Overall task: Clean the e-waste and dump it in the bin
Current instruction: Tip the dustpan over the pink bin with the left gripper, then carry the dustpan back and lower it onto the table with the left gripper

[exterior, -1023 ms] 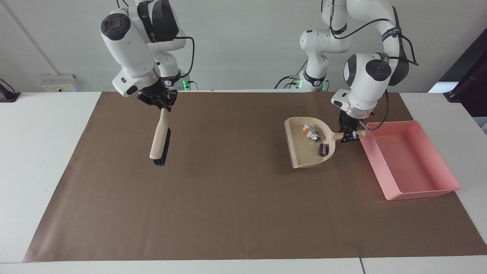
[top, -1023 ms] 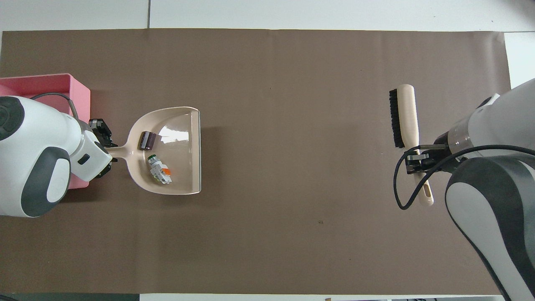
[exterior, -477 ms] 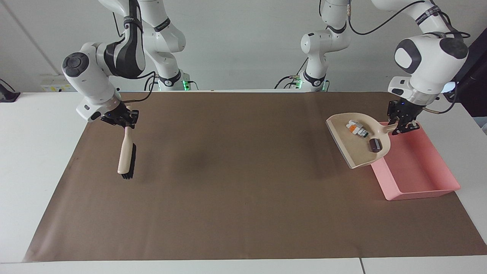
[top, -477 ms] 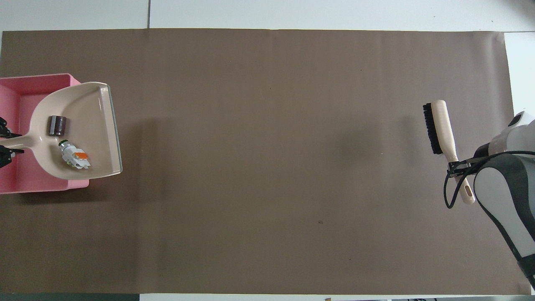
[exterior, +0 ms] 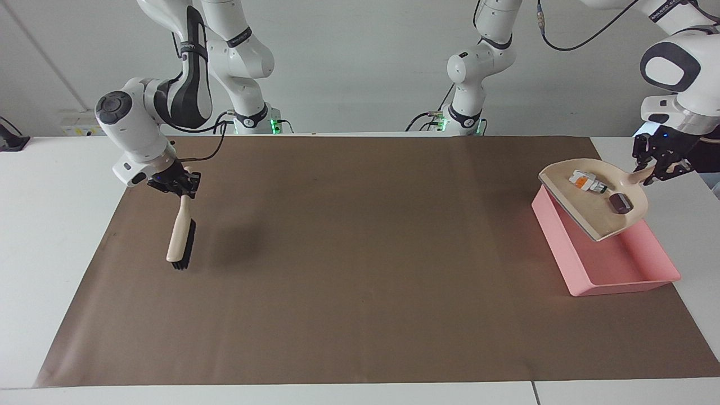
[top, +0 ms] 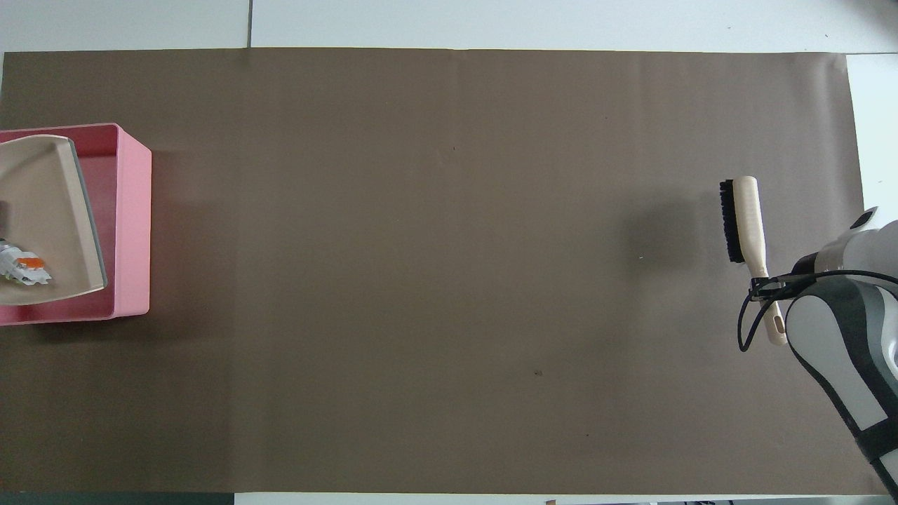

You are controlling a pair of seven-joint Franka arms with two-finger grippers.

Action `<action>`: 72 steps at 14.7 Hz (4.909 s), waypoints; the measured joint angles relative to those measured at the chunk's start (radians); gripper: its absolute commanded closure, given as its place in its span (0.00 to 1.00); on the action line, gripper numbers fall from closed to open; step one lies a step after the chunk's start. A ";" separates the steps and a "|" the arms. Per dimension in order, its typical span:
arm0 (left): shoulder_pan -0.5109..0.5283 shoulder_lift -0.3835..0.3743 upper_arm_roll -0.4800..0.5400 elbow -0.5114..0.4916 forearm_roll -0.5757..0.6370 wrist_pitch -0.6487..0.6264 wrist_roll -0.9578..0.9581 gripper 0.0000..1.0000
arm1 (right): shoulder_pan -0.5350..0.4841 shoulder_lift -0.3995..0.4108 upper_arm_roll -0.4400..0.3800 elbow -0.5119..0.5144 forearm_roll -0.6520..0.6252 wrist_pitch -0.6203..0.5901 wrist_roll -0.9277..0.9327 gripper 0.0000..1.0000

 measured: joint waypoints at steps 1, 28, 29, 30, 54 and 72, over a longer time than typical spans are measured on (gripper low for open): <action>0.018 0.021 0.000 0.026 0.018 0.001 0.008 0.98 | -0.002 0.004 0.000 -0.008 0.000 0.016 0.001 1.00; -0.269 0.126 -0.019 0.185 0.787 -0.235 -0.201 1.00 | 0.085 -0.004 0.024 0.159 0.000 -0.077 0.063 0.00; -0.282 0.123 -0.019 0.185 0.797 -0.245 -0.211 0.99 | 0.102 -0.008 0.025 0.190 0.000 -0.094 0.083 0.00; -0.287 0.117 -0.020 0.186 0.798 -0.251 -0.214 0.99 | 0.112 -0.014 0.025 0.222 0.000 -0.111 0.094 0.00; -0.557 0.037 -0.041 -0.271 0.274 0.134 -0.326 1.00 | 0.220 0.064 -0.108 0.780 0.001 -0.647 0.301 0.00; -0.596 0.054 -0.040 -0.380 0.273 0.256 -0.474 0.99 | 0.235 0.064 -0.112 0.767 0.001 -0.649 0.222 0.00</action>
